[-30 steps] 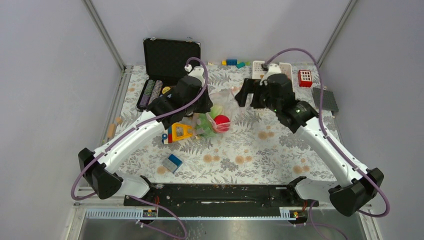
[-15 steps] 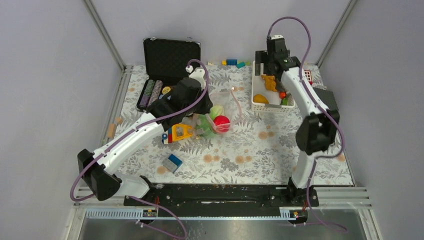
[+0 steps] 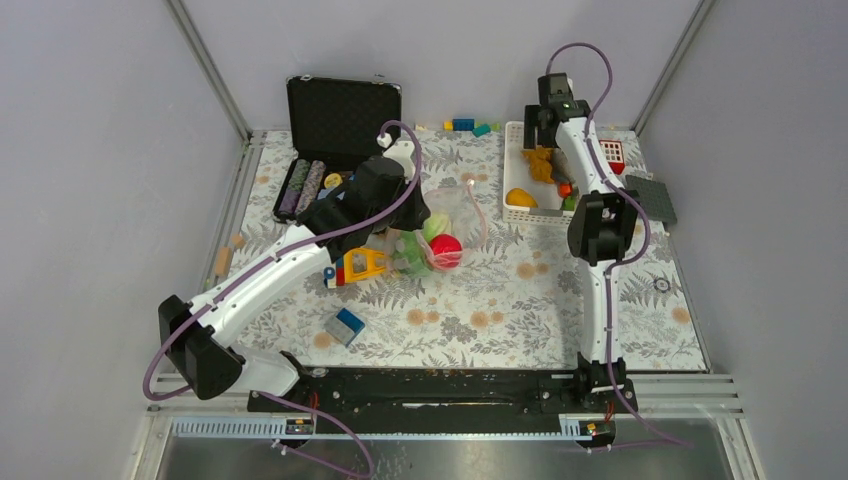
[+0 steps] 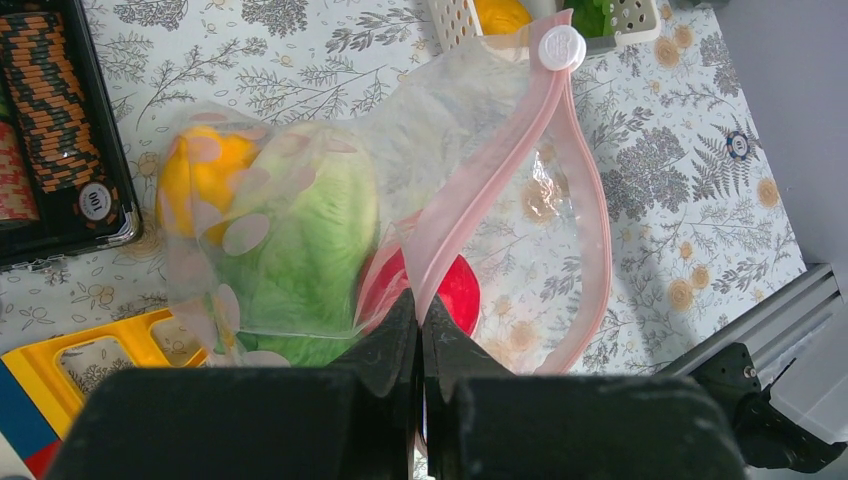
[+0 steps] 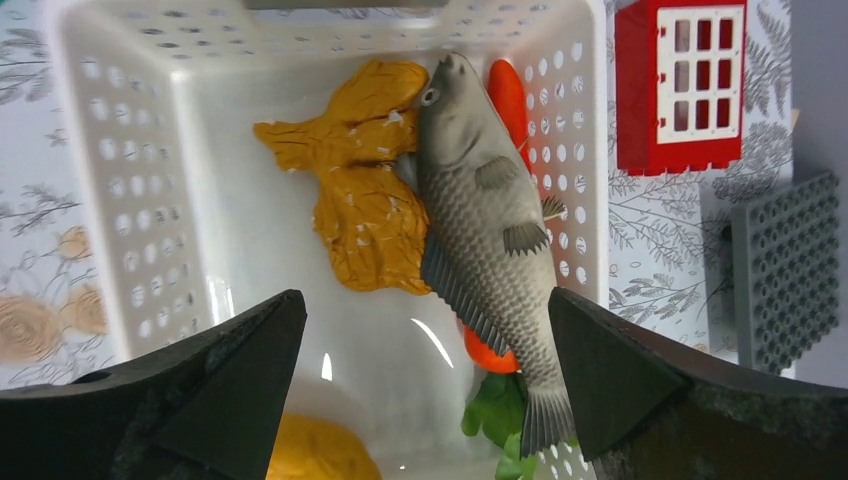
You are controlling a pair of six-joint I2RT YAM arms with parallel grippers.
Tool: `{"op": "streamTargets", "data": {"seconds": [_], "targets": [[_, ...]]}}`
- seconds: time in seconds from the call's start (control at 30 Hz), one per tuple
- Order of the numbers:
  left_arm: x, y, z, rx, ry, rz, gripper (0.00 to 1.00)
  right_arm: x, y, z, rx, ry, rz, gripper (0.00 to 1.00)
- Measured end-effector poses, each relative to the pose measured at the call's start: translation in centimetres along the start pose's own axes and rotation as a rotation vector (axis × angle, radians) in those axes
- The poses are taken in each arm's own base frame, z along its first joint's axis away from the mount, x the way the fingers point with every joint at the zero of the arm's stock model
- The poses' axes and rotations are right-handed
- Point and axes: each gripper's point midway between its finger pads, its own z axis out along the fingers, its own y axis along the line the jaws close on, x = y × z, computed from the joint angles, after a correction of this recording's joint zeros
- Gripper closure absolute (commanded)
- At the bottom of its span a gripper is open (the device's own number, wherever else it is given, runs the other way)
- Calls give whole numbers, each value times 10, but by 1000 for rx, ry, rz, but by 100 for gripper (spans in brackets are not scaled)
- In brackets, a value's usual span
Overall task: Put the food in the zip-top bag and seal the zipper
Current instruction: Pick up the fake fish from the bin.
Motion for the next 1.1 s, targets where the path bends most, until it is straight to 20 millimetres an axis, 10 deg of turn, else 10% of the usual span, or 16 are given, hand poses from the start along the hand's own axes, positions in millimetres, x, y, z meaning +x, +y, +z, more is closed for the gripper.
{"op": "streamTargets", "data": {"seconds": [0.37,0.77,1.1], "targets": [[2,0,4,1,10,3,100,37,-19,50,8,114,113,0],[3,1,4,-6,13,5,100,68,-10,56,-58,213,93,8],[5,3,4,-13,18,5,100,68,-11,56,-58,216,77,41]]}}
